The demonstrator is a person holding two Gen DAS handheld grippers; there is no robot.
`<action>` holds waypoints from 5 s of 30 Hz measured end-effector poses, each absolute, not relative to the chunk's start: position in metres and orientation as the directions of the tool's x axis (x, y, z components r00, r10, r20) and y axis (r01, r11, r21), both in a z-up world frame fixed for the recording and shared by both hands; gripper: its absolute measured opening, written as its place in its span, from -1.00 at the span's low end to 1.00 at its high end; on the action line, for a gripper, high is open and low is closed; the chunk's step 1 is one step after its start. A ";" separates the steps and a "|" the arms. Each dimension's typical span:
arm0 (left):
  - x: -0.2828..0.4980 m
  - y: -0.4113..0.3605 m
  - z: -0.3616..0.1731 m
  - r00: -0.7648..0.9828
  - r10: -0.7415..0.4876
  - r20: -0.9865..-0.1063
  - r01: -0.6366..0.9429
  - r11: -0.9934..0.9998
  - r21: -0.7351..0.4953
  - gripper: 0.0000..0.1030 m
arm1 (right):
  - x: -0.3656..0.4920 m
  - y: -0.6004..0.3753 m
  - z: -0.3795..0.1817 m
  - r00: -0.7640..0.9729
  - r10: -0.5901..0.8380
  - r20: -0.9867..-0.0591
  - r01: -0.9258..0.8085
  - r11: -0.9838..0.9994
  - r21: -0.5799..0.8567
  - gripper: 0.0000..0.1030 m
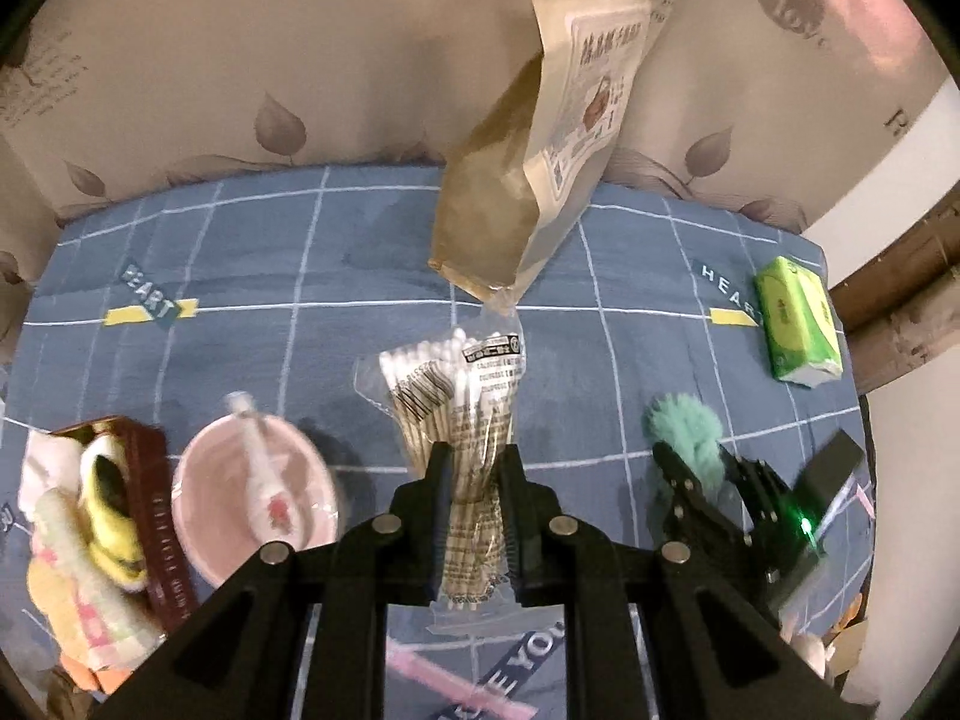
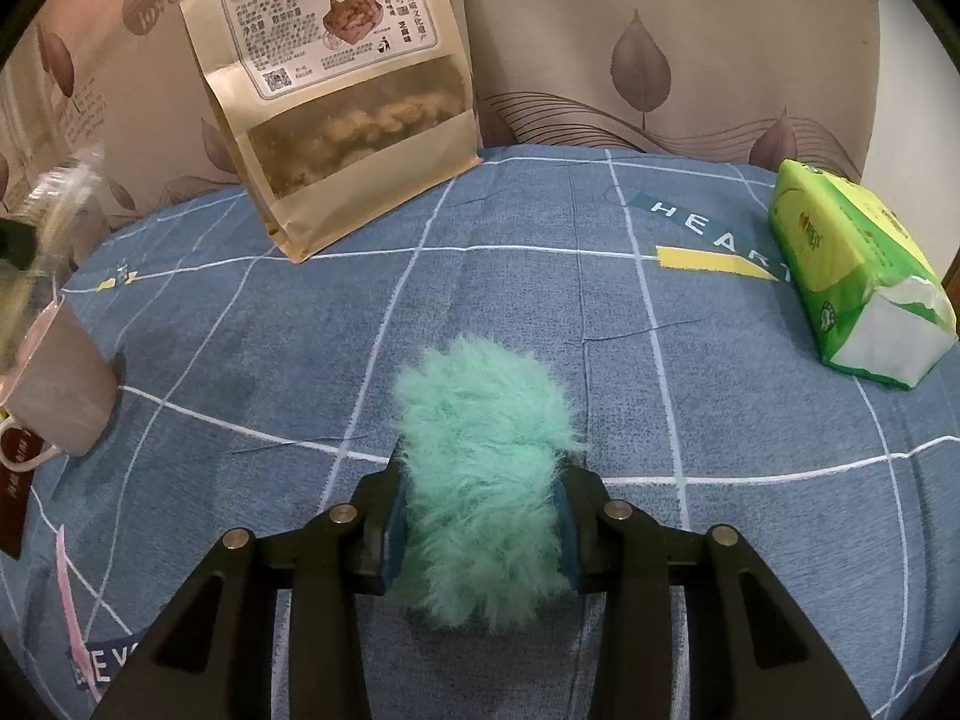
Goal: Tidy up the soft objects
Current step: 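Carry the cotton swab packet into the gold tray and open the left tool, then carry the teal scrunchie into the gold tray and open the right tool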
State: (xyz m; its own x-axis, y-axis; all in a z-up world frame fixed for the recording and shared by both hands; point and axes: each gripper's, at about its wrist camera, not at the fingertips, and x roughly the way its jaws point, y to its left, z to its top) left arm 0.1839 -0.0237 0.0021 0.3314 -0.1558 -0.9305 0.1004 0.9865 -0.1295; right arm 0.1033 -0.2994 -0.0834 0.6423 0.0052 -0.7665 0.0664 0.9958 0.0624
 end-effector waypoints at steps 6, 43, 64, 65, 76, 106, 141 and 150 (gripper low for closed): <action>0.153 0.007 0.028 0.373 -0.131 -0.919 0.096 0.990 -0.103 -0.70 | 0.103 -0.299 -0.084 0.640 -0.006 -0.768 0.065 0.997 0.046 -0.26; 0.100 0.234 0.013 0.328 0.163 -0.931 -0.270 0.960 0.073 -0.70 | 0.102 -0.295 -0.091 0.633 -0.052 -0.772 0.064 0.998 -0.015 -0.26; 0.106 0.255 -0.029 0.322 0.168 -0.932 -0.282 0.956 0.075 -0.41 | 0.102 -0.294 -0.090 0.632 -0.055 -0.773 0.064 0.998 -0.019 -0.26; 0.105 0.255 -0.028 0.321 0.172 -0.931 -0.283 0.956 0.079 -0.35 | 0.102 -0.294 -0.090 0.632 -0.056 -0.773 0.064 0.998 -0.020 -0.26; 0.075 0.242 0.004 0.401 0.203 -0.893 -0.247 0.963 0.107 -0.13 | 0.104 -0.293 -0.091 0.630 -0.068 -0.773 0.064 0.997 -0.035 -0.25; -0.042 0.251 -0.011 0.543 0.321 -0.776 -0.284 0.940 0.190 0.02 | 0.081 -0.259 -0.059 0.642 -0.027 -0.766 0.033 0.999 -0.007 -0.40; -0.074 0.324 -0.016 0.524 0.352 -0.776 -0.463 0.882 0.087 0.02 | 0.038 0.105 -0.007 0.431 0.476 -0.767 -0.663 0.743 0.089 -0.40; -0.076 0.329 -0.016 0.524 0.342 -0.780 -0.472 0.879 0.068 0.02 | 0.054 0.136 -0.032 0.425 0.445 -0.789 -0.666 0.744 0.061 -0.41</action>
State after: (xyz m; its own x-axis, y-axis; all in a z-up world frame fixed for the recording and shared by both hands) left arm -0.0756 0.3286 -0.0163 0.5245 0.3423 -0.7796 -0.4719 0.8790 0.0685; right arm 0.0544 0.1362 -0.0319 0.4248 0.4446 -0.7886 -0.6658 0.7436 0.0606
